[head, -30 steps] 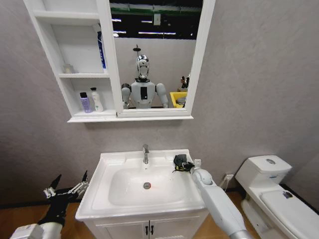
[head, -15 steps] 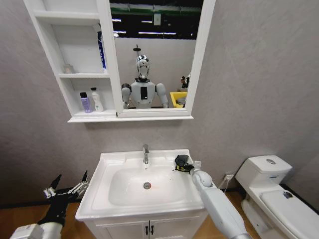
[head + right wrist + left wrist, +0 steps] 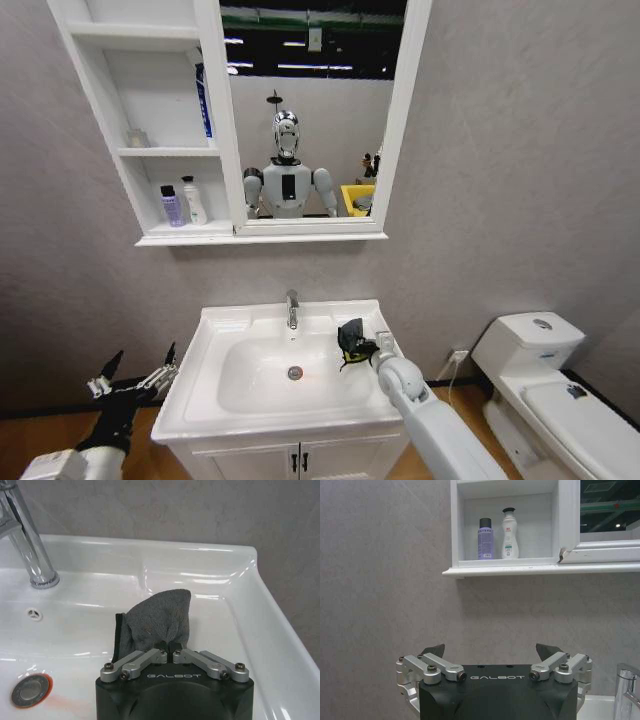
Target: Move facial cleanser and shampoo from washbasin to cabinet, then wipe washbasin with towel.
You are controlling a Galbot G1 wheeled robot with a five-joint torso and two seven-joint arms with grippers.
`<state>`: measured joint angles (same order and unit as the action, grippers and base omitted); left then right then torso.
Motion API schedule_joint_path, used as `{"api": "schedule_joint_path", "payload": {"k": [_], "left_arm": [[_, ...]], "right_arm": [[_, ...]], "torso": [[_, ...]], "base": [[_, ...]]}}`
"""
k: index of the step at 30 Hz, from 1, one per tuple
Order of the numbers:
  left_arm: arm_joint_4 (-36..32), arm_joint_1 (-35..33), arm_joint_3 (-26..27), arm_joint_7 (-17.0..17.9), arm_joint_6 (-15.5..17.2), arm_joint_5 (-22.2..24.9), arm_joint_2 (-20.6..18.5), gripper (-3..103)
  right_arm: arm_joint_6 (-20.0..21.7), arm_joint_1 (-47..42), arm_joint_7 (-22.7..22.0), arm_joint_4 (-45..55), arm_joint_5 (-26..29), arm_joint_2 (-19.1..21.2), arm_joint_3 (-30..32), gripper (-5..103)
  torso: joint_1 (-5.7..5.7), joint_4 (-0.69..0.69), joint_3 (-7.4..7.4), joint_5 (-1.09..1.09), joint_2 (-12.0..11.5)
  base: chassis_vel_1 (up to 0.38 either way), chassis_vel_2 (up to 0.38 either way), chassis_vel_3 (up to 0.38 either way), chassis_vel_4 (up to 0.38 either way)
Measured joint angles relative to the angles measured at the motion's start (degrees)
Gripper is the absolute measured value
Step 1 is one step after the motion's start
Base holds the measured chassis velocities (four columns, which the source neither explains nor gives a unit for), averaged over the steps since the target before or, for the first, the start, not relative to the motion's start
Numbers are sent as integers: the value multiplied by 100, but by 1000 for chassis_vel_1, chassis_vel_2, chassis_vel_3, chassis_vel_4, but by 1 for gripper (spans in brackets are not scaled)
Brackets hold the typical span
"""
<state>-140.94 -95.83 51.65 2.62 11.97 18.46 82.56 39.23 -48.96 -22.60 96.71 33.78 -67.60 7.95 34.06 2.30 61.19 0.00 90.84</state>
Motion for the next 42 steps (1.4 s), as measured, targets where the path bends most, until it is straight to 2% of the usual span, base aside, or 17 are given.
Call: {"api": "schedule_joint_path", "payload": {"k": [9,20,42], "left_arm": [[0,0,0,0,0,0,0,100],[0,0,0,0,0,0,0,100],[0,0,0,1,0,0,0,100]], "right_arm": [[-107,136,28,-652,-34,-185,-173,1],[-296,335,295,-1315,-213,-455,-343,1],[-569,679,681,-2210,-386,-1323,-720,1]], "torso": [[0,-1,0,0,0],[1,0,0,-1,0],[1,-1,1,-1,0]], "base": [[0,0,0,0],[0,0,0,0],[0,0,0,0]]}}
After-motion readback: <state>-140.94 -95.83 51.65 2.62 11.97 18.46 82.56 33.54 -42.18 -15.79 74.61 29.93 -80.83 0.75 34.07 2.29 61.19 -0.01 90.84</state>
